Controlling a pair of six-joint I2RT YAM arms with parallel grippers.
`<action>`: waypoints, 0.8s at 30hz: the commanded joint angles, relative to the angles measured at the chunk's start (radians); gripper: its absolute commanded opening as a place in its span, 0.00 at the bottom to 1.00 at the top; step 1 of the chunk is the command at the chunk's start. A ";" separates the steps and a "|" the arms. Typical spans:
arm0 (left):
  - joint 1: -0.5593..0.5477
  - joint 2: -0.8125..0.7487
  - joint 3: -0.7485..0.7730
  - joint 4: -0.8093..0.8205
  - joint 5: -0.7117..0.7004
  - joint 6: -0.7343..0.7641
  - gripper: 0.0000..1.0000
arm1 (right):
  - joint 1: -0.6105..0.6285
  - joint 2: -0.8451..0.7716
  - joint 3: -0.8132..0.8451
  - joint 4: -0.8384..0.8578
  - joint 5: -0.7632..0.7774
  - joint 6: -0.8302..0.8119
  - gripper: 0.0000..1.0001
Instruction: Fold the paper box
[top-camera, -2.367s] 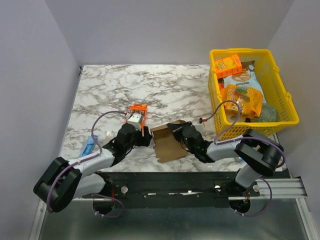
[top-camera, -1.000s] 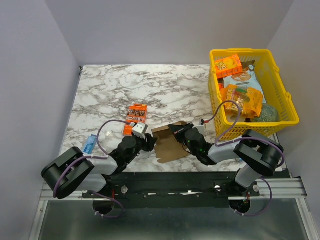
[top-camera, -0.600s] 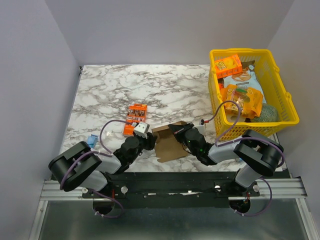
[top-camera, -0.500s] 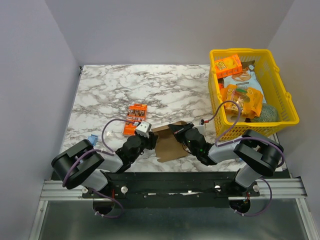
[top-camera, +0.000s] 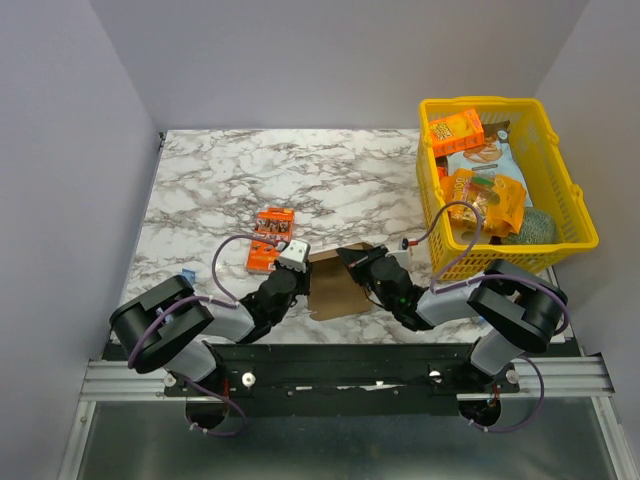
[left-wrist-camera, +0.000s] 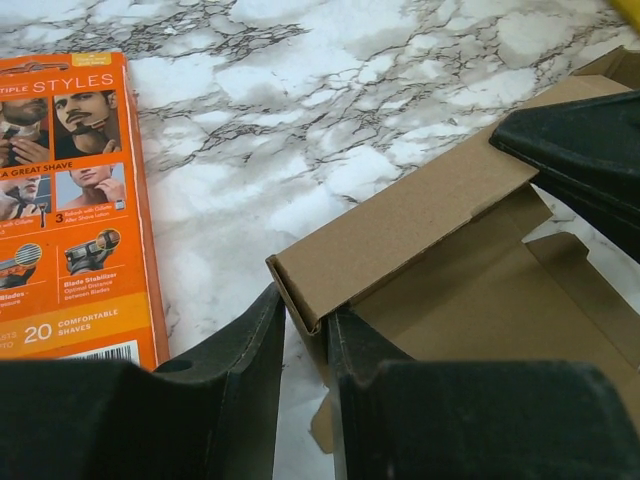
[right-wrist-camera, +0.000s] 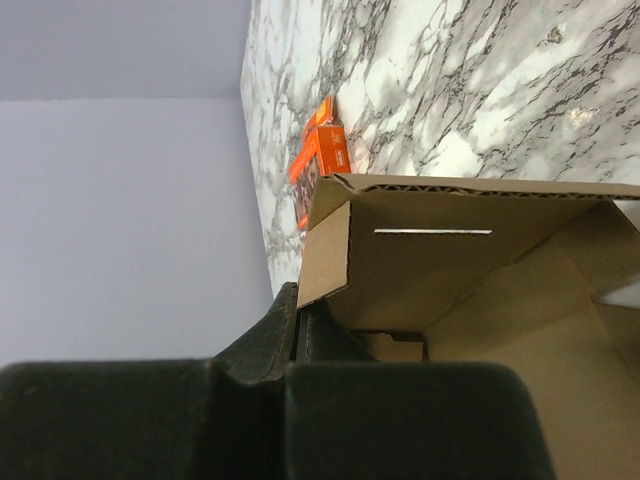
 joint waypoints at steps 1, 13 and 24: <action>-0.039 0.032 0.043 -0.098 -0.163 0.042 0.23 | -0.011 -0.004 -0.029 -0.032 0.048 0.011 0.01; -0.128 0.134 0.135 -0.259 -0.426 0.081 0.04 | -0.010 -0.062 -0.036 -0.122 0.099 0.016 0.00; -0.158 0.219 0.215 -0.362 -0.620 0.009 0.00 | -0.010 -0.097 -0.052 -0.174 0.133 0.039 0.00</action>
